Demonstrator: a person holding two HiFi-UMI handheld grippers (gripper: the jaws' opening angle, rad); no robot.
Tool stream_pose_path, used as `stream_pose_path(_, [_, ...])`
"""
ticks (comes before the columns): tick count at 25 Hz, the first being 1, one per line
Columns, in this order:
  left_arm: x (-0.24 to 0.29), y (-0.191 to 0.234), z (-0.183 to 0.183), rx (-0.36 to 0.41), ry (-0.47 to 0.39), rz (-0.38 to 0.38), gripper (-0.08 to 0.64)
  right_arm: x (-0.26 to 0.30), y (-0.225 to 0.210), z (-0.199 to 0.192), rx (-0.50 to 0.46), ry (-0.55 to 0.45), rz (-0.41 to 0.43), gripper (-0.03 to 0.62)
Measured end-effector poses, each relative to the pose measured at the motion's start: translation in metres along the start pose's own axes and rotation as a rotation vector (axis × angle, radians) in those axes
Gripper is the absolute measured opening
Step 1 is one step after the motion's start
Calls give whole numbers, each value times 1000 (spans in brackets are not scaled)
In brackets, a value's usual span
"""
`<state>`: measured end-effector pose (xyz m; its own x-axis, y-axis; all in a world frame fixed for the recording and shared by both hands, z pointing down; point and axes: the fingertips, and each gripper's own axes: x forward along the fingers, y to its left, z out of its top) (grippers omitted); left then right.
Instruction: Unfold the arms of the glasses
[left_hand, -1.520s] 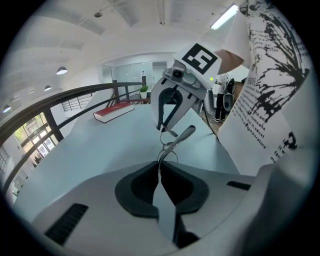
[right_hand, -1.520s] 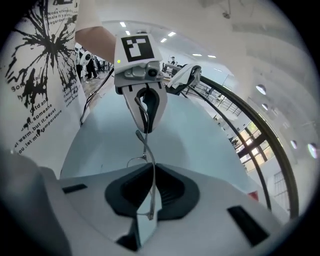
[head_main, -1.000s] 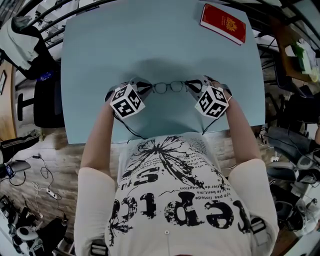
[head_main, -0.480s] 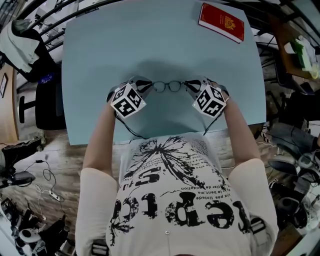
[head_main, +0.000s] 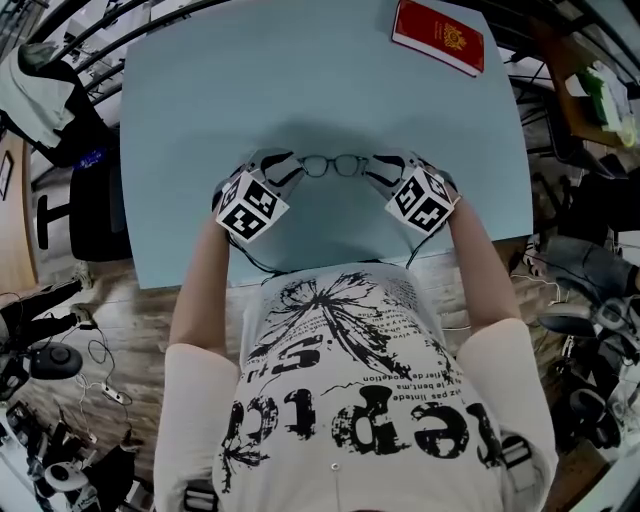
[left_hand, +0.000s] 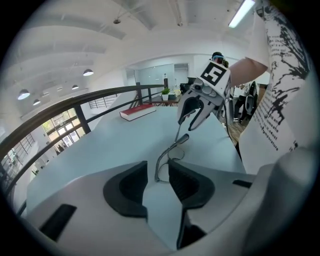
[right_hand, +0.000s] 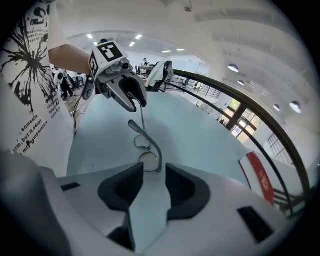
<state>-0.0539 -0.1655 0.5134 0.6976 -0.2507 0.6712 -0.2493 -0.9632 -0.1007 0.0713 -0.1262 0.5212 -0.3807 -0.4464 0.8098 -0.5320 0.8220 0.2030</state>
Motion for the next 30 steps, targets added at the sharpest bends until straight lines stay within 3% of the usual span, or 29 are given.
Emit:
stream_pose_path(5, [-32,3,3,-64,-92,114,129,-18,1,-2,111,6,-94,72])
stream_pose_path(8, [-61,6,20,-115,-194,198,105,-37,-4,10,214,-75,-165,28])
stream_pose_path(11, [-87,10,41,-148,-297,267,66,-58,-10,33,256,-190,-247,14])
stream_pose_path(18, [-130,7,95,-123,-485,339,31,-111,-16,96,258,-469,-395,12])
stream_pose_path(23, [-165,1,133,-110,-616,382,23,-142,-11,128,232,-613,-408,11])
stream_pose_path(30, [-181,-1,143,-120,-660,408,18,-153,-11,143,238,-686,-423,11])
